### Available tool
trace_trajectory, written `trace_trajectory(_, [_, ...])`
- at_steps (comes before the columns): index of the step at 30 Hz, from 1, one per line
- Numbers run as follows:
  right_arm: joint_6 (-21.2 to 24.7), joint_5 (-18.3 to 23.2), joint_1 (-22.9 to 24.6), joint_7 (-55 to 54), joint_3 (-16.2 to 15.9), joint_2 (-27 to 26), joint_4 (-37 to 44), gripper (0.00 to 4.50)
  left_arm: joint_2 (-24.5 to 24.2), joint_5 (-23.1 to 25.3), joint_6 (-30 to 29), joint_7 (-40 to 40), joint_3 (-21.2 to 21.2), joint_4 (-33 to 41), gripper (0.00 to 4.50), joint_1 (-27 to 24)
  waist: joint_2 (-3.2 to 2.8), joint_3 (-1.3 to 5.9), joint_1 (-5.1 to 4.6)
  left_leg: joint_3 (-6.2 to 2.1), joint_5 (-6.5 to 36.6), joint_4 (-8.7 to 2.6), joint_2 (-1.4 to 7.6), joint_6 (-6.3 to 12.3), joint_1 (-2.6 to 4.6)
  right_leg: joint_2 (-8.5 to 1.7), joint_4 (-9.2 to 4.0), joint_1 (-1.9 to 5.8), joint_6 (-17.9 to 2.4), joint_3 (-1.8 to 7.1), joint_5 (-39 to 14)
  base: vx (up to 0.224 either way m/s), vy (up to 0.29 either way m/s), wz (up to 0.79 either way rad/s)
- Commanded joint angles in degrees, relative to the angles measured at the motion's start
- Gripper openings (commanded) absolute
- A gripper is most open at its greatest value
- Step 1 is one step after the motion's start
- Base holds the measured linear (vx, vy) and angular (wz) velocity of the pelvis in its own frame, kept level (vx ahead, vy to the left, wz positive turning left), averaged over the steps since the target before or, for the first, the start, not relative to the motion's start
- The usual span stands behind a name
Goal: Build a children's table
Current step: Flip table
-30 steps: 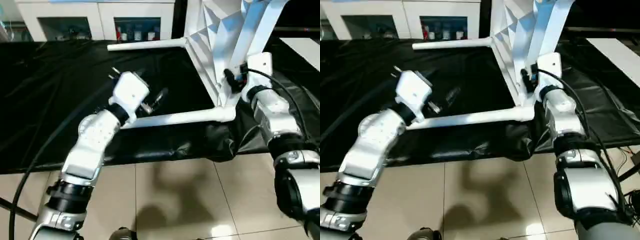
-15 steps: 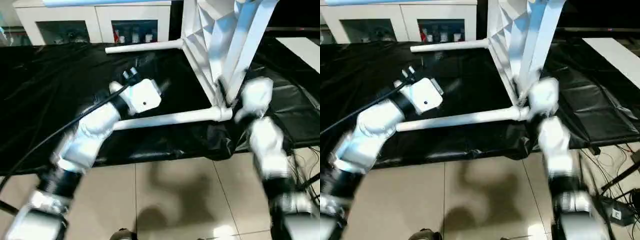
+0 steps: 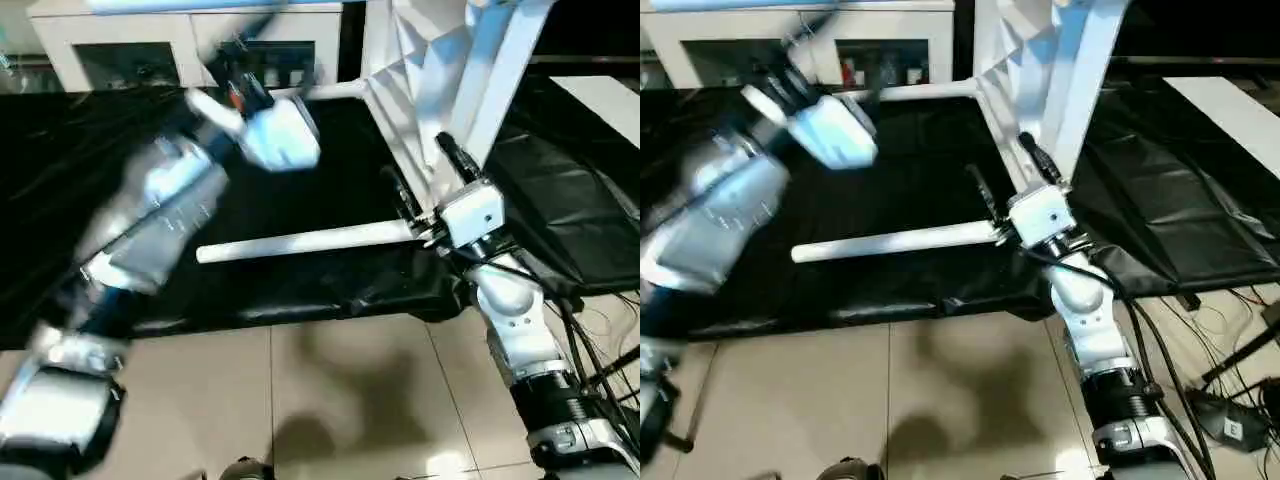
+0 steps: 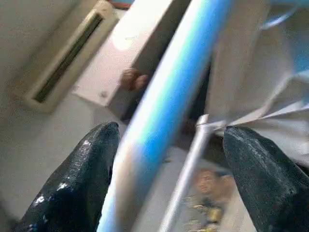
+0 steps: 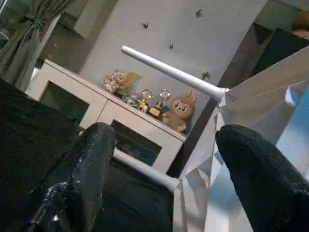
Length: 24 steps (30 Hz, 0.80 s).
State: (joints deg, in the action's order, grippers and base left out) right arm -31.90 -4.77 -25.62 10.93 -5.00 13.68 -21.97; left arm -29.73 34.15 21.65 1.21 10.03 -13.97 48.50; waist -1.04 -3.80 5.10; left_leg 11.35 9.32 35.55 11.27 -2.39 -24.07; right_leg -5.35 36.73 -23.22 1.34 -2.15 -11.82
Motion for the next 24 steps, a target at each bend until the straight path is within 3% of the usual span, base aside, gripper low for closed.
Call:
trace_trajectory(1, [0.3, -0.1, 0.2, -0.3, 0.0, 0.0, 2.0, 3.68, -0.1, 0.9, 1.1, -1.0, -0.1, -0.4, 3.86, 1.1, 0.35, 4.95, -0.15, -1.14, 11.7, -4.20, 1.37, 0.37, 2.09, -1.81, -3.72, 1.84, -10.2, 1.50, -3.4, 0.000, 0.000, 0.00])
trace_trajectory(6, [1.9, 1.6, 0.0, 3.1, -1.5, -1.0, 4.9, 3.68, -1.5, 3.7, -2.0, -3.4, 0.8, -7.5, 3.86, 5.6, 0.46, 4.96, -0.09, -1.12, 11.7, -4.11, 1.20, 1.04, 2.09, -1.83, -3.72, 1.84, -10.2, 1.52, -3.3, 0.000, 0.000, 0.00])
trace_trajectory(11, [2.6, 1.1, -0.3, 3.2, -2.2, -1.2, 5.5, 3.68, -1.1, 4.9, -3.6, -3.5, 1.7, -15.5, 3.86, 9.9, 0.40, 4.85, -0.10, -1.19, 12.5, -4.28, 1.21, 0.25, 2.11, -1.87, -3.90, 1.71, -10.4, 1.55, -4.4, 0.000, 0.000, 0.00])
trace_trajectory(17, [3.6, 0.8, 0.2, 3.6, -2.2, -1.7, 6.8, 3.68, -0.1, 3.2, -2.4, -3.6, 1.1, -17.8, 3.86, 12.0, 0.33, 4.98, 0.14, -1.21, 11.6, -4.20, 1.27, 0.64, 2.10, -1.99, -3.67, 1.89, -11.1, 1.53, -1.7, 0.000, 0.000, 0.00])
trace_trajectory(24, [4.5, 0.5, 1.3, 4.1, -2.8, -1.5, 7.8, 3.73, 1.2, 0.1, -2.7, -0.8, 0.9, -18.5, 3.27, 11.8, 0.20, 4.89, 0.25, -1.24, 13.5, -4.33, 1.35, 0.33, 2.25, -2.02, -3.89, 1.78, -11.6, 1.52, -3.7, 0.000, 0.000, 0.00])
